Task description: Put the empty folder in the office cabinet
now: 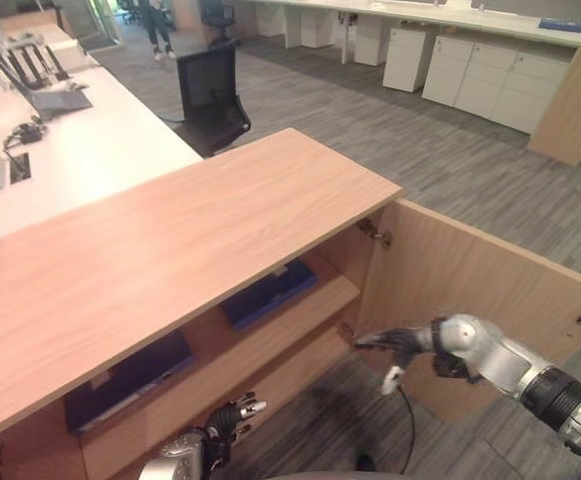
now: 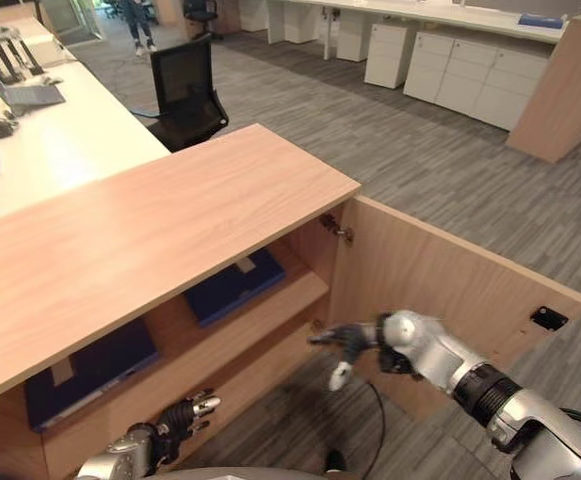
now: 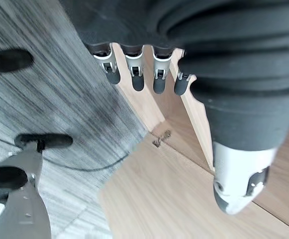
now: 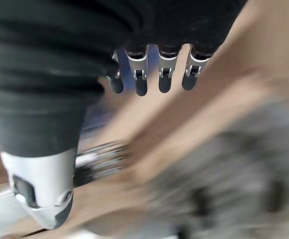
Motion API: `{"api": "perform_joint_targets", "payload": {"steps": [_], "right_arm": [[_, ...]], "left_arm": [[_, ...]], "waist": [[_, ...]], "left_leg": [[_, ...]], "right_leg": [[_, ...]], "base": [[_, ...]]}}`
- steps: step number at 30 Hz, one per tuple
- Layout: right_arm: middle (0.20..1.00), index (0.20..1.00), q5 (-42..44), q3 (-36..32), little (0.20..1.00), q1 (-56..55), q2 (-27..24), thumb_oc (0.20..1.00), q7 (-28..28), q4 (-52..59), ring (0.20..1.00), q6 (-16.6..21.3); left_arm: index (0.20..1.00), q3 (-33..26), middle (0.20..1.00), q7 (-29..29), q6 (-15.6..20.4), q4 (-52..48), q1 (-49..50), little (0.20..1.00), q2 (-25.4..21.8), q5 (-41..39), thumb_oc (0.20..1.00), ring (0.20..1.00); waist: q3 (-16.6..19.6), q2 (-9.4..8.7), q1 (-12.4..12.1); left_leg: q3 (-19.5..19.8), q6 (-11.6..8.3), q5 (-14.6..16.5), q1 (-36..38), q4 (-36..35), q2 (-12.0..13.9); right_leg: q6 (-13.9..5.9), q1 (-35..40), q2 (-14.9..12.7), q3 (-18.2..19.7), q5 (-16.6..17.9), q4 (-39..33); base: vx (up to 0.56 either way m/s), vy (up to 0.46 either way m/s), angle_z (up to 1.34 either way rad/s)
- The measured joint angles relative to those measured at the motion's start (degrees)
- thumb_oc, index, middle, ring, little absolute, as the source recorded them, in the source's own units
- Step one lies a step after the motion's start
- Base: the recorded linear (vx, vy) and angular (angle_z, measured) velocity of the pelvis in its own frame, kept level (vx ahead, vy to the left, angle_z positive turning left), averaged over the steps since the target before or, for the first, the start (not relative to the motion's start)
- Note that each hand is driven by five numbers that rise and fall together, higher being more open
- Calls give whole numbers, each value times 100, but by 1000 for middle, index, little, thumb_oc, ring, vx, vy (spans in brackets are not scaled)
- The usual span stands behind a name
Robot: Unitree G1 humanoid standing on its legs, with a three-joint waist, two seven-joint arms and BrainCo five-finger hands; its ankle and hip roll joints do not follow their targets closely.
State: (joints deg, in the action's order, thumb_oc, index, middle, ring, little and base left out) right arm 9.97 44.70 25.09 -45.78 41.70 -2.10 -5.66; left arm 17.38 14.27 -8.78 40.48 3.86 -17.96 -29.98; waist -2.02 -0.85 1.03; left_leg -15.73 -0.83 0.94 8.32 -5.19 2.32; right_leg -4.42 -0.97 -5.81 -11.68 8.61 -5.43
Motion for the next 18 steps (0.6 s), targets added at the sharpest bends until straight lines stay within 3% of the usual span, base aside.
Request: {"api": "perform_joint_targets", "payload": {"steps": [3,6,13,18], "right_arm": [[1000,1000,250,-7,1000,164,214,1000,-156,-265,1000,-27],[1000,1000,242,-87,1000,301,216,1000,-273,-420,1000,-81],[1000,1000,-343,-578,1000,-117,188,1000,-528,-1672,1000,10],[1000,1000,-996,-742,1000,-920,162,1000,-525,-3256,1000,-22]], "left_arm": [[1000,-71,1000,0,10,389,-60,1000,34,3,1000,1000],[1000,-329,1000,-32,10,881,-108,1000,128,78,1000,1000],[1000,-393,1000,-34,14,1018,-114,1000,232,236,1000,1000],[1000,-315,1000,-12,5,1138,-118,1000,218,300,1000,1000]], "waist": [[25,-122,0],[29,-127,6],[67,-23,3],[101,26,30]], "left_leg": [[-77,-2,1,10,0,-7],[-131,3,7,14,2,-13],[-117,21,19,17,0,-12],[-116,24,21,3,-1,-16]], "right_leg": [[-5,-19,-44,39,1,0],[-6,-44,-41,95,4,0],[-5,-35,-29,102,3,0],[-6,-55,-30,105,3,0]], "base": [[16,4,-10],[13,8,-9],[0,0,0],[0,0,0]]}}
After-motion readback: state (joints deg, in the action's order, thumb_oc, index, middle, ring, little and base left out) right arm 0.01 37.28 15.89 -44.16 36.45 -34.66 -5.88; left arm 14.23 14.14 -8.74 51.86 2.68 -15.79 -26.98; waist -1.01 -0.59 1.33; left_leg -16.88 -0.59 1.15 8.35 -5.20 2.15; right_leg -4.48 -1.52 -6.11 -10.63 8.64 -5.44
